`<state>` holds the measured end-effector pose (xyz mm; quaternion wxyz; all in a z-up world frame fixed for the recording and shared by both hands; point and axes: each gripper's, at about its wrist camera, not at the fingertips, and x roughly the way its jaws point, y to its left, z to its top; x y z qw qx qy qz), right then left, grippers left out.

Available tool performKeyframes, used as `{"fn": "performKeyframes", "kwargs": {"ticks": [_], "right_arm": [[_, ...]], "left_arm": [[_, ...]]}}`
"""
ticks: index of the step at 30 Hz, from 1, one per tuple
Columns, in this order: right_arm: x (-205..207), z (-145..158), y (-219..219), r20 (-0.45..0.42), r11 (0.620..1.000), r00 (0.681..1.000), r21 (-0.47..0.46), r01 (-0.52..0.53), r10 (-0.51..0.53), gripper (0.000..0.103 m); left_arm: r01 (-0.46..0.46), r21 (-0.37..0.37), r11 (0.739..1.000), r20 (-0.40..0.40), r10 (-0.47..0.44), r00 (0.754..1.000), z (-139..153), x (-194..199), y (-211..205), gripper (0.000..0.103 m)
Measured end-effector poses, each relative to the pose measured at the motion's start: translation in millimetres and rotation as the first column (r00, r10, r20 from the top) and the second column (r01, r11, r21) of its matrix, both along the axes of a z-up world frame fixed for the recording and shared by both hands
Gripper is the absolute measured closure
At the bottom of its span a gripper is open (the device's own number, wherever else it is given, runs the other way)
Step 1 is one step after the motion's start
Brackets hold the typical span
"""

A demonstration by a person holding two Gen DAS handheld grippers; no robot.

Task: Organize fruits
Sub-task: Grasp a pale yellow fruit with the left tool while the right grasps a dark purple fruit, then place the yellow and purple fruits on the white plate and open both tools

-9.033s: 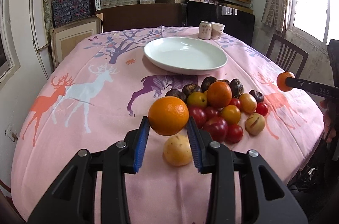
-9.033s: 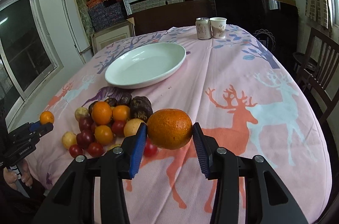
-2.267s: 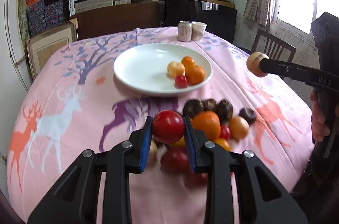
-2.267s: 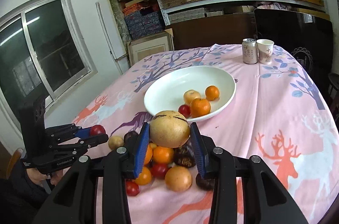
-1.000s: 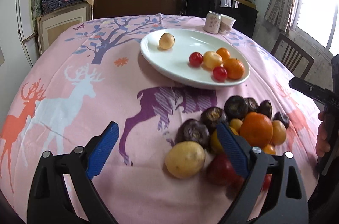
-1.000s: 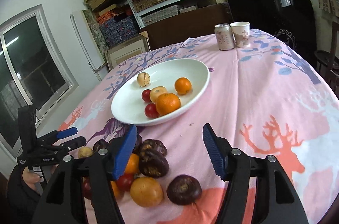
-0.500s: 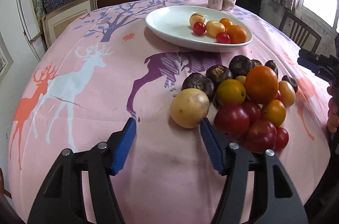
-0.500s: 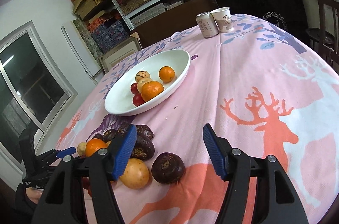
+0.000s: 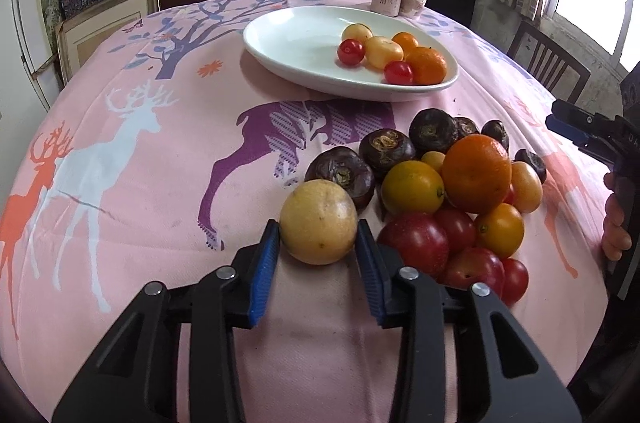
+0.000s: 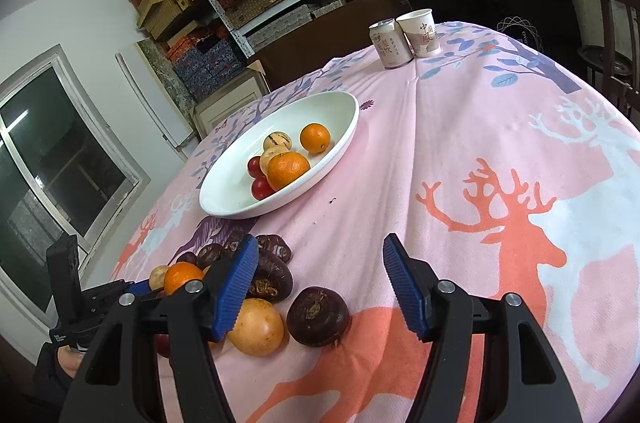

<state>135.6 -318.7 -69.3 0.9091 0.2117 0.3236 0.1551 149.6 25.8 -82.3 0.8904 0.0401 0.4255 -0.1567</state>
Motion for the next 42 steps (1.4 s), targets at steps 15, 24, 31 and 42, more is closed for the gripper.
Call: {"fn": "performKeyframes", "kwargs": {"ticks": [15,24,31,42], "right_arm": [[-12,-9,48,-0.1,0.949,0.993,-0.3,-0.092,0.064,0.05],[-4,-20,65,-0.178,0.899,0.982,-0.418,-0.133,0.062,0.057],[-6,-20,62,-0.169,0.909,0.983,-0.395,-0.13,0.067,0.061],[-8,-17,56,-0.145,0.928,0.987,-0.355,-0.113,0.064,0.061]], "left_arm": [[-0.082,-0.087,0.993,0.011,0.083,0.997,4,2,20,0.065],[-0.071,-0.088,0.994,0.008,0.072,0.997,3,1,19,0.065],[-0.069,-0.092,0.993,0.015,0.071,0.997,4,0,18,0.065],[-0.07,-0.093,0.993,0.018,0.072,0.997,4,-1,18,0.065]]}}
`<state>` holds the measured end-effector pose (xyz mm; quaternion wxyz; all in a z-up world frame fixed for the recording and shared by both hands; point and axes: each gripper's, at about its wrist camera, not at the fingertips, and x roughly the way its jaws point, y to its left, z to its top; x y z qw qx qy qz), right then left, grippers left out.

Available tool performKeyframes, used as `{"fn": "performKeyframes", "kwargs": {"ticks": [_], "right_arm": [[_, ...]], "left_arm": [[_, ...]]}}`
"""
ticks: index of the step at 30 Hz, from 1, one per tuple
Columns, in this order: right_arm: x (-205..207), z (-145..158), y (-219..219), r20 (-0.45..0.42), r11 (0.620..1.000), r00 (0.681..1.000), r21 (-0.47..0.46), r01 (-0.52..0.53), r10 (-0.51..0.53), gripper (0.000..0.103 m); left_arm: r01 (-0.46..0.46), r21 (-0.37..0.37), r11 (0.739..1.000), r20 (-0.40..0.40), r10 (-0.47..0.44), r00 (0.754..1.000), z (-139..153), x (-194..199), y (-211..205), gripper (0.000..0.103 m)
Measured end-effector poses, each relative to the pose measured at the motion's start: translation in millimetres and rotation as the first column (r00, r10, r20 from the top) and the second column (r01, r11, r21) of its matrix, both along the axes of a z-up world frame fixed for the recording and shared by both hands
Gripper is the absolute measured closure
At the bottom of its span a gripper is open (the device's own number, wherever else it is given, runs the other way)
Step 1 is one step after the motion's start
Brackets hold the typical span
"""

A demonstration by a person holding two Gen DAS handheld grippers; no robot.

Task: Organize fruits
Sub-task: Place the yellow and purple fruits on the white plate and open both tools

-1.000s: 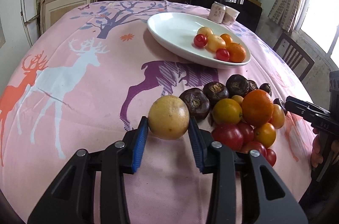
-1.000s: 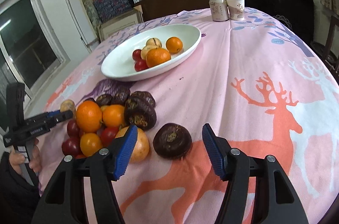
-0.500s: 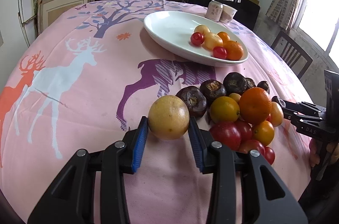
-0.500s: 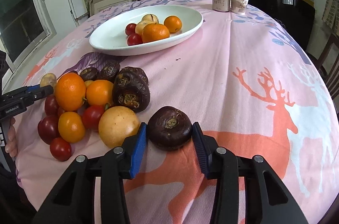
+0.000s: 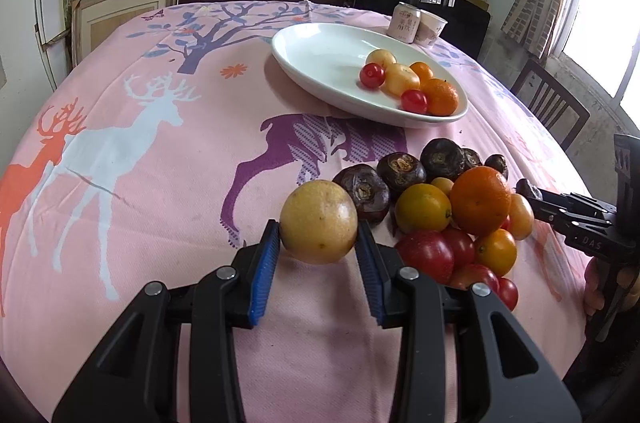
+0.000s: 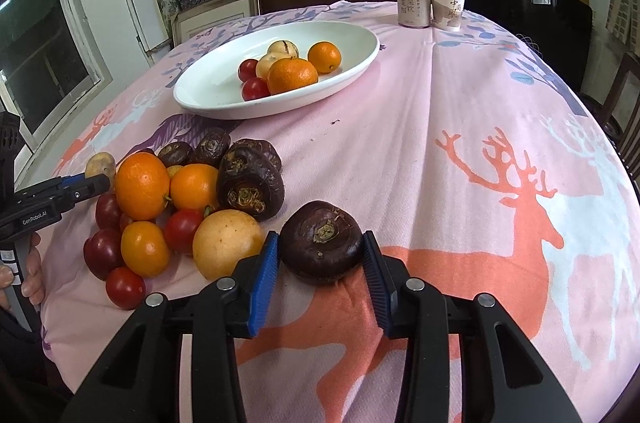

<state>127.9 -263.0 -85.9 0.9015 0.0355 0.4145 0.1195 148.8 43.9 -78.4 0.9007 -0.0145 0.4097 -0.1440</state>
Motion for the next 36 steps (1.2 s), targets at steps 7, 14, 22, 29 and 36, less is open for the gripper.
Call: {"fn": "performKeyframes", "kwargs": {"ticks": [7,14,22,29,36], "right_arm": [[-2,3,-4,0.004,1.0,1.0,0.009,0.028,-0.028,0.061],[7,56,-1,0.09,1.0,0.996,-0.002,-0.023,0.023,0.061],[104,103,22,0.17,0.997,0.985,0.068,-0.042,0.03,0.061],[185,86,66,0.131,0.994,0.99,0.094,-0.063,0.05,0.06],[185,83,71,0.157,0.993,0.987,0.097,-0.061,0.045,0.05]], "left_arm": [[0.001,0.013,1.0,0.003,-0.001,1.0,2,-1,-1,0.065],[0.05,0.013,0.999,0.018,-0.05,0.999,28,18,-13,0.065],[0.034,0.027,0.999,0.036,-0.035,0.999,49,101,-46,0.065],[0.025,0.032,0.999,-0.027,-0.024,0.999,27,155,-62,0.065],[-0.021,0.0,1.0,0.083,0.021,0.996,44,140,-50,0.028]]}}
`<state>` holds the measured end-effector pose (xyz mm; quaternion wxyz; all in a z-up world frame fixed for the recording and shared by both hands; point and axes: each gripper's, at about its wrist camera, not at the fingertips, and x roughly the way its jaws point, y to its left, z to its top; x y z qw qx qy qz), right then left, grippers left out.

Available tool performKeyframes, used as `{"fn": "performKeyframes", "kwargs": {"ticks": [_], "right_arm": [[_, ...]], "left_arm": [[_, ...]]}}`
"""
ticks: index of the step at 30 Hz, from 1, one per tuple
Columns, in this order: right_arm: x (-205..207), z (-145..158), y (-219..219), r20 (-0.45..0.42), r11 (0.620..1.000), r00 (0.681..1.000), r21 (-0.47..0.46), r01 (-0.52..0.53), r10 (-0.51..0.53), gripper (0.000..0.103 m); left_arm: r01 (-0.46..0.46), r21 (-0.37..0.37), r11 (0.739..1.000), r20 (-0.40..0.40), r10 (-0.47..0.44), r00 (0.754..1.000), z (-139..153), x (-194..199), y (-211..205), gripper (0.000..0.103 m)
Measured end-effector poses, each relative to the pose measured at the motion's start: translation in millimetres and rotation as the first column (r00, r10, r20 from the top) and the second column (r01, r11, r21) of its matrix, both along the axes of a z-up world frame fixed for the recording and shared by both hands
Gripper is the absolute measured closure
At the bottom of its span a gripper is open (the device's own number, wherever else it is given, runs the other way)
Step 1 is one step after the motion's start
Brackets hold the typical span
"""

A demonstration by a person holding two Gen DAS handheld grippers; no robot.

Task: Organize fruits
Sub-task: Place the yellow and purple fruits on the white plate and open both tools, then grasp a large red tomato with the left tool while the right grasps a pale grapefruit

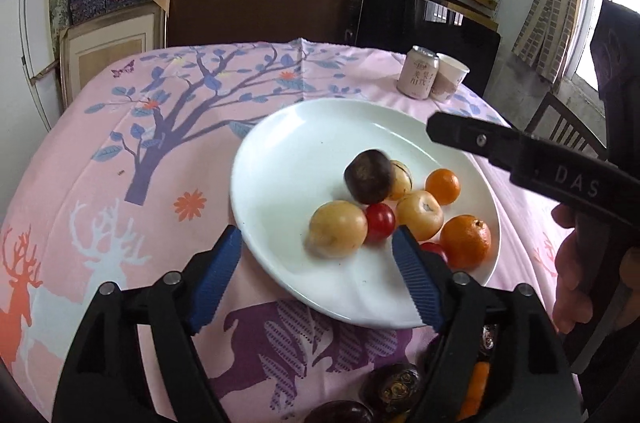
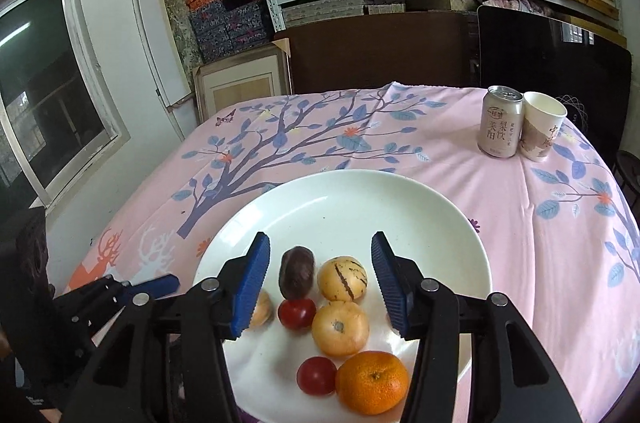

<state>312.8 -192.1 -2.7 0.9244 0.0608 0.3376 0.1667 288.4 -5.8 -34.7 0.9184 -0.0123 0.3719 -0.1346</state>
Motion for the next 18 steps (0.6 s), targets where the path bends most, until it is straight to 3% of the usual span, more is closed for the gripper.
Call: {"fn": "performKeyframes", "kwargs": {"ticks": [7,12,18], "right_arm": [[-71,-11,-38,-0.003,1.0,1.0,0.009,0.028,-0.028,0.042],[-129,-31,-53,-0.001,0.998,1.0,-0.056,0.028,-0.028,0.04],[-178,-56,-71,-0.028,1.0,1.0,-0.013,0.012,-0.012,0.04]], "left_arm": [[0.077,0.023,0.997,0.025,-0.077,0.997,4,-63,8,0.027],[0.161,0.083,0.984,-0.007,-0.161,0.987,-12,-121,2,0.028],[0.226,0.143,0.963,-0.02,-0.226,0.974,-30,-181,-7,0.027]]}}
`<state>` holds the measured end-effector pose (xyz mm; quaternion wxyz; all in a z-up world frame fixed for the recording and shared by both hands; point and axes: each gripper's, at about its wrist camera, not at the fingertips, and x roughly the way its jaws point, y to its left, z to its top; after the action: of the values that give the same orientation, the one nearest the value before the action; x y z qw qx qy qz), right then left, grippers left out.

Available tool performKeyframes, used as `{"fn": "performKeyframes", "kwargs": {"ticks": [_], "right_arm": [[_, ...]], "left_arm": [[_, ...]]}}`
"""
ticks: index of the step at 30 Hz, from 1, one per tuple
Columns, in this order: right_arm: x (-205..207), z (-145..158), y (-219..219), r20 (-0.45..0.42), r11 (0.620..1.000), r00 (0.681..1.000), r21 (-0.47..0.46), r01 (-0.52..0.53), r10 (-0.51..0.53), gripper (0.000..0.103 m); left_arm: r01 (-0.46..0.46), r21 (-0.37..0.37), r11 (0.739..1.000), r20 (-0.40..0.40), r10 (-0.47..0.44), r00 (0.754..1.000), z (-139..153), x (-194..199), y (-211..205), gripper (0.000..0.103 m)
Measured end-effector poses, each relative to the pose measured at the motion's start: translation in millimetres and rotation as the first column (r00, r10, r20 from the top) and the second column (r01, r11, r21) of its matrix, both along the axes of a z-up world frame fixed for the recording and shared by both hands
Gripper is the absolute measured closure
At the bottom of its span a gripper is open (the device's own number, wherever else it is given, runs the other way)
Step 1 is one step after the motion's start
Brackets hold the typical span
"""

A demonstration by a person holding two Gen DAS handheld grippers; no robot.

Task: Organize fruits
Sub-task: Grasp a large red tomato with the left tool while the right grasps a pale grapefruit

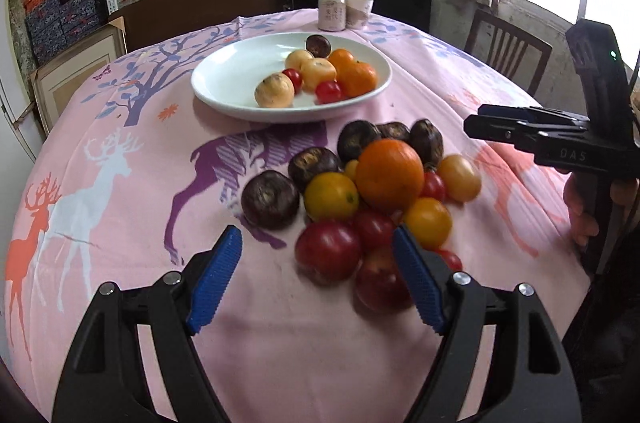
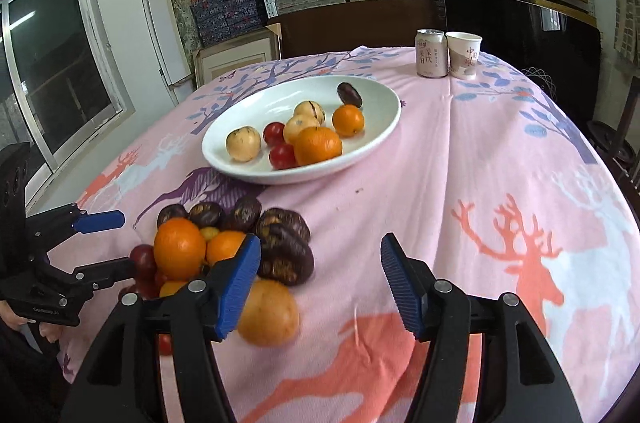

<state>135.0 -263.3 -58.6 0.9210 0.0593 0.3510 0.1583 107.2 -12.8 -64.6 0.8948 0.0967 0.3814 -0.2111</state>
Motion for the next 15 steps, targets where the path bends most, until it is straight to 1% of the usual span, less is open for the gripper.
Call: {"fn": "performKeyframes", "kwargs": {"ticks": [1,3,5,7,9,13,14,15], "right_arm": [[-3,-4,-6,-0.021,0.999,1.0,0.042,-0.005,0.006,0.04],[-6,-10,-18,-0.043,0.994,0.999,0.108,0.013,-0.008,0.04],[-5,-15,-26,-0.069,0.99,0.997,0.139,0.037,-0.027,0.04],[-6,-15,-28,-0.061,0.987,0.998,0.154,0.037,-0.028,0.04],[-9,-14,-23,-0.055,0.989,0.998,0.145,0.028,-0.021,0.04],[-10,-15,-20,-0.058,0.99,0.998,0.135,0.027,-0.019,0.04],[-10,-15,-23,-0.059,0.99,0.998,0.138,0.029,-0.021,0.04],[-11,-15,-23,-0.057,0.99,0.998,0.14,0.029,-0.021,0.04]], "left_arm": [[-0.004,-0.004,1.0,0.01,0.004,1.0,1,-6,0,0.027],[-0.005,-0.021,1.0,0.001,0.005,1.0,1,-16,2,0.028],[-0.002,-0.034,0.999,0.002,0.002,1.0,2,-25,2,0.028],[0.009,-0.037,0.999,0.003,-0.009,1.0,2,-33,-1,0.028],[0.025,-0.039,0.999,-0.008,-0.025,1.0,-1,-39,-4,0.032],[0.038,-0.02,0.999,-0.046,-0.039,0.998,-13,-36,-15,0.048],[0.04,-0.021,0.999,-0.059,-0.041,0.997,-18,-33,-16,0.051],[0.04,-0.025,0.999,-0.068,-0.042,0.997,-21,-30,-18,0.051]]}}
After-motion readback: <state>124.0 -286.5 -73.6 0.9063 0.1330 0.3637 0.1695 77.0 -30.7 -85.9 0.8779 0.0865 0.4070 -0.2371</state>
